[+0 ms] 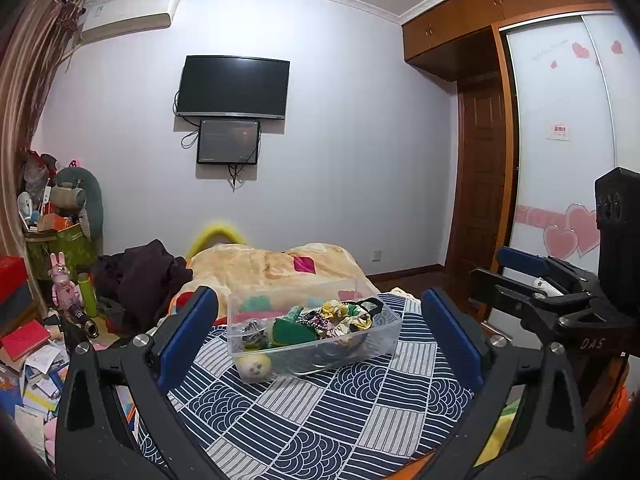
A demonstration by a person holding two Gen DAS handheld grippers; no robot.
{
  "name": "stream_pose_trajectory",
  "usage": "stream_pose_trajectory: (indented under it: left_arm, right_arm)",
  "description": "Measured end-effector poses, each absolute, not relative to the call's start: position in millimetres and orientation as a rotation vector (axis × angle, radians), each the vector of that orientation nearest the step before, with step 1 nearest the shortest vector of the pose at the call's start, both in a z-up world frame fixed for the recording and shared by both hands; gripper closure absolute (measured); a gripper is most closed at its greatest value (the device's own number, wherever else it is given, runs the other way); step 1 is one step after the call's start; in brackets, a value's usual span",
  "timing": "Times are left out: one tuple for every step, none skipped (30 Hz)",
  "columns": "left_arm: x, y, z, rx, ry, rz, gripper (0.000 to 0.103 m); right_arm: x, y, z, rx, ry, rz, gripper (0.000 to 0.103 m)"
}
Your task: Organize soft objects
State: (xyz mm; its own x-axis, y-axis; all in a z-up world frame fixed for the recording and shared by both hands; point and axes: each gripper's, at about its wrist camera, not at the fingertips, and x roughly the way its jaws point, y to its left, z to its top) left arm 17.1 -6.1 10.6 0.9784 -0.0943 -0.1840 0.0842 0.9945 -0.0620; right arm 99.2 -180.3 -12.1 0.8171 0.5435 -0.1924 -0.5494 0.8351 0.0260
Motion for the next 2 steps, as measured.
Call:
stream_pose_trajectory:
  left_arm:
    - [16.9,-6.0,10.6,-0.055,0.188,-0.089,0.000]
    - [17.3,-6.0,10.6,-0.056,0.190,-0.089,0.000]
  right_arm:
    - [99.2,-180.2,-12.7,-0.031,0.197,0.583,0.000]
    - [100.0,-179.9,-13.1,-0.032,0.199,0.583,0.000]
